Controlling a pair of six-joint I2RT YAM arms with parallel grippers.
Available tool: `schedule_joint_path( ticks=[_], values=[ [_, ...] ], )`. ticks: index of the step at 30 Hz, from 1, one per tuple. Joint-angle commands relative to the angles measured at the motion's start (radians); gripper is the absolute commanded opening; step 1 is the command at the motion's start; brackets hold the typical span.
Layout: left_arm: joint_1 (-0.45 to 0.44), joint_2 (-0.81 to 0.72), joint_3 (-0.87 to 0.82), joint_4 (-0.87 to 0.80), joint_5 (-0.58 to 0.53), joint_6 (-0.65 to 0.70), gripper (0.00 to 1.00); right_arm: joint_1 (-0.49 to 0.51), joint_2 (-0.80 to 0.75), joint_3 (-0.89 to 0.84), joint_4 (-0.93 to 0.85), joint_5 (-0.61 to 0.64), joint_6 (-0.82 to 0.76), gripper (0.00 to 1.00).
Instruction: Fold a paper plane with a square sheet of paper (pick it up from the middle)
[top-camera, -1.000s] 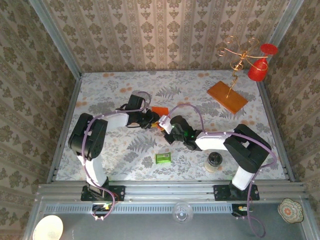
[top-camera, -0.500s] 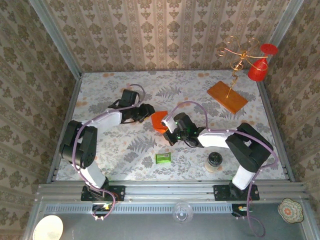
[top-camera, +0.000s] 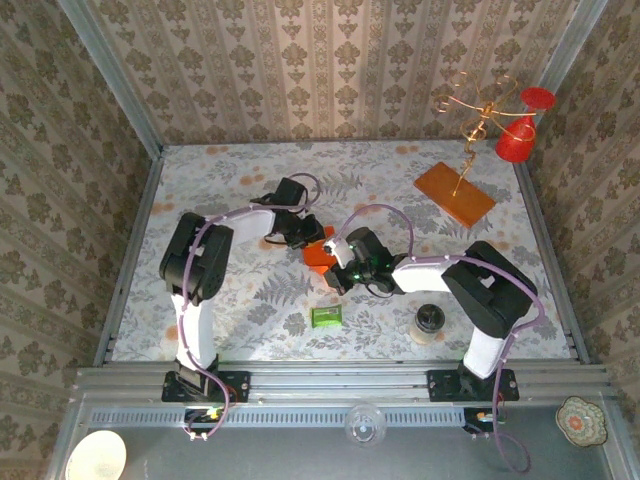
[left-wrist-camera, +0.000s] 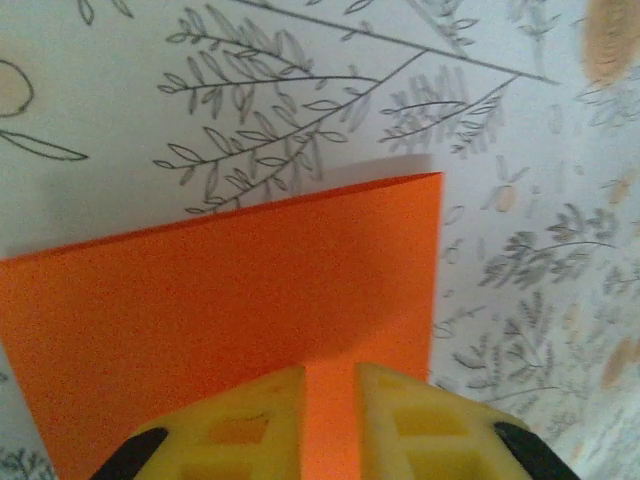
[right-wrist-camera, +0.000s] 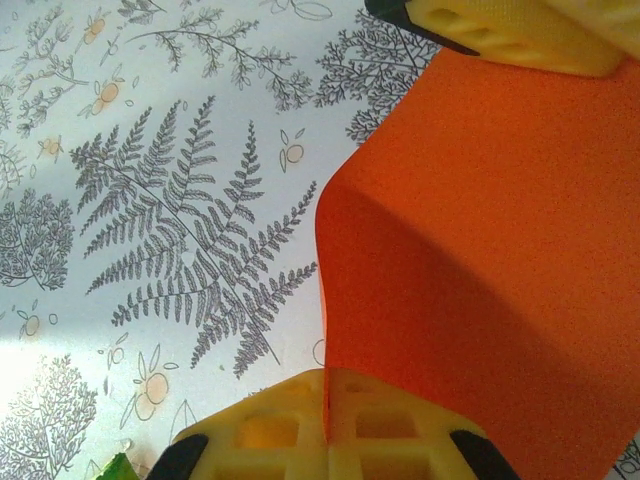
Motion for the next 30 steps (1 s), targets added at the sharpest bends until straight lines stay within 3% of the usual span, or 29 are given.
schedule_joint_path(
  ticks=[1, 15, 30],
  values=[
    [-0.006, 0.029, 0.041, -0.09, -0.011, 0.053, 0.18, -0.013, 0.025, 0.035, -0.008, -0.02, 0.038, 0.0],
    [-0.008, 0.072, 0.039, -0.125, -0.014, 0.085, 0.13, -0.044, 0.05, 0.089, -0.098, 0.098, 0.098, 0.0],
    [-0.008, 0.075, 0.047, -0.127, -0.003, 0.09, 0.12, -0.045, 0.077, 0.119, -0.134, 0.093, 0.112, 0.01]
  ],
)
